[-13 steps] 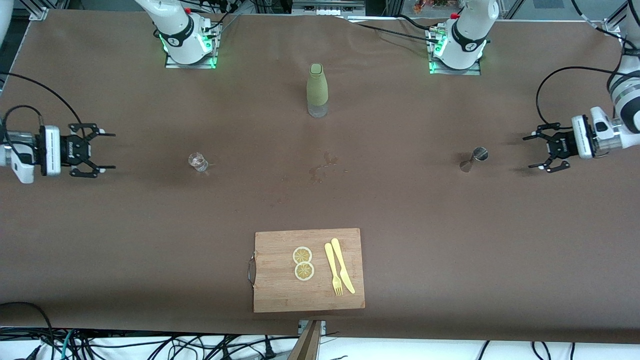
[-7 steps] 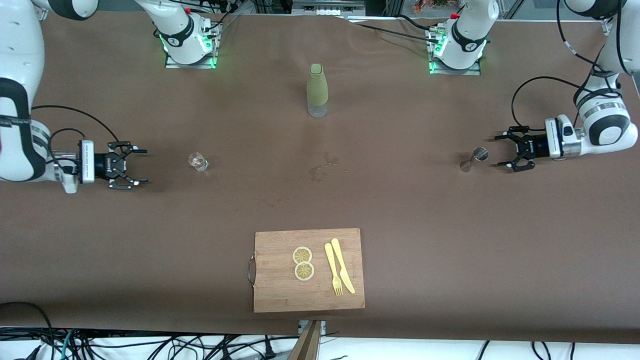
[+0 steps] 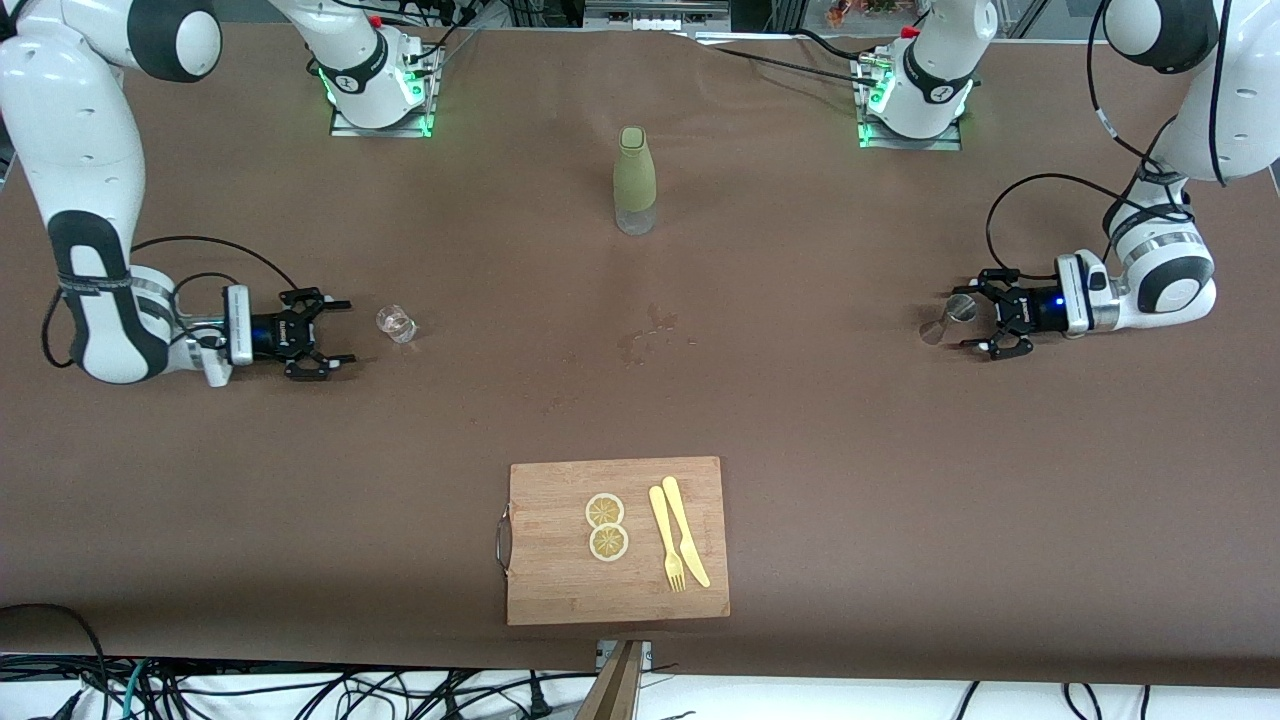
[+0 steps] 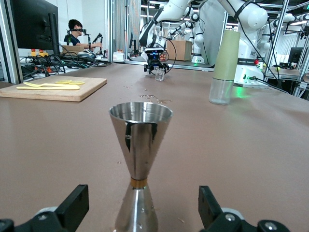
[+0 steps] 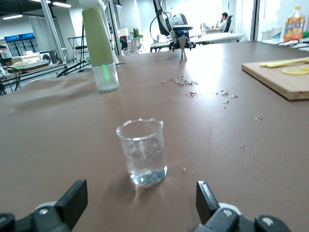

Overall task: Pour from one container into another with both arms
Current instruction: 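Close the right gripper on the beaker while the left gripper grasps the jigger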

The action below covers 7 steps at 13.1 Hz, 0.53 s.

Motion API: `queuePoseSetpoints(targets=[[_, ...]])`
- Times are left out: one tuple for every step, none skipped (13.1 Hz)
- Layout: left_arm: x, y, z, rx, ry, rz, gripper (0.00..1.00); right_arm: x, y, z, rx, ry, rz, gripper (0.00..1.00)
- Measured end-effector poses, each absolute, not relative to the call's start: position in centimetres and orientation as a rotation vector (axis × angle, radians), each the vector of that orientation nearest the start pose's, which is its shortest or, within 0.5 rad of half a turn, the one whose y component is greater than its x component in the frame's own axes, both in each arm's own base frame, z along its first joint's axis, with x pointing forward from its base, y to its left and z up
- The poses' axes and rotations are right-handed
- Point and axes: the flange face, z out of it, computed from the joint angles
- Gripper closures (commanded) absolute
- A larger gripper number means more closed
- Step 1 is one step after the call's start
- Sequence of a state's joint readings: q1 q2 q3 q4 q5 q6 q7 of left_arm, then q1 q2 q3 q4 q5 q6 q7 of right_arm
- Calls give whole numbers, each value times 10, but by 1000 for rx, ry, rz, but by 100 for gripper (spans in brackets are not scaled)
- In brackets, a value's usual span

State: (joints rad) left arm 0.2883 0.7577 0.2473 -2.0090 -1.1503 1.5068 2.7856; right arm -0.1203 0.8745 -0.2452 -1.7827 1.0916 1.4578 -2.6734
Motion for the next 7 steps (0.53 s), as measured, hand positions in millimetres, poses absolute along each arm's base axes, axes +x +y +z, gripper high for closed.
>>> queuePoseSetpoints(targets=[[462, 163, 80, 1459, -1309, 1065, 2, 533, -85, 65, -1292, -1434, -872, 0], [463, 161, 80, 1454, -1310, 1069, 8, 533, -76, 58, -1282, -1423, -899, 0], [465, 159, 80, 1451, -1311, 1077, 10, 533, -66, 51, -1274, -1410, -917, 0], [466, 157, 81, 1447, -1313, 1090, 13, 534, -57, 47, -1265, -1401, -923, 0], [469, 155, 81, 1445, -1311, 1104, 15, 534, -48, 46, -1254, -1399, -920, 0], [470, 151, 80, 1443, -1309, 1113, 18, 535, -40, 45, -1239, -1401, -917, 0], [472, 148, 79, 1439, -1308, 1116, 18, 535, -33, 45, -1227, -1402, -913, 0]])
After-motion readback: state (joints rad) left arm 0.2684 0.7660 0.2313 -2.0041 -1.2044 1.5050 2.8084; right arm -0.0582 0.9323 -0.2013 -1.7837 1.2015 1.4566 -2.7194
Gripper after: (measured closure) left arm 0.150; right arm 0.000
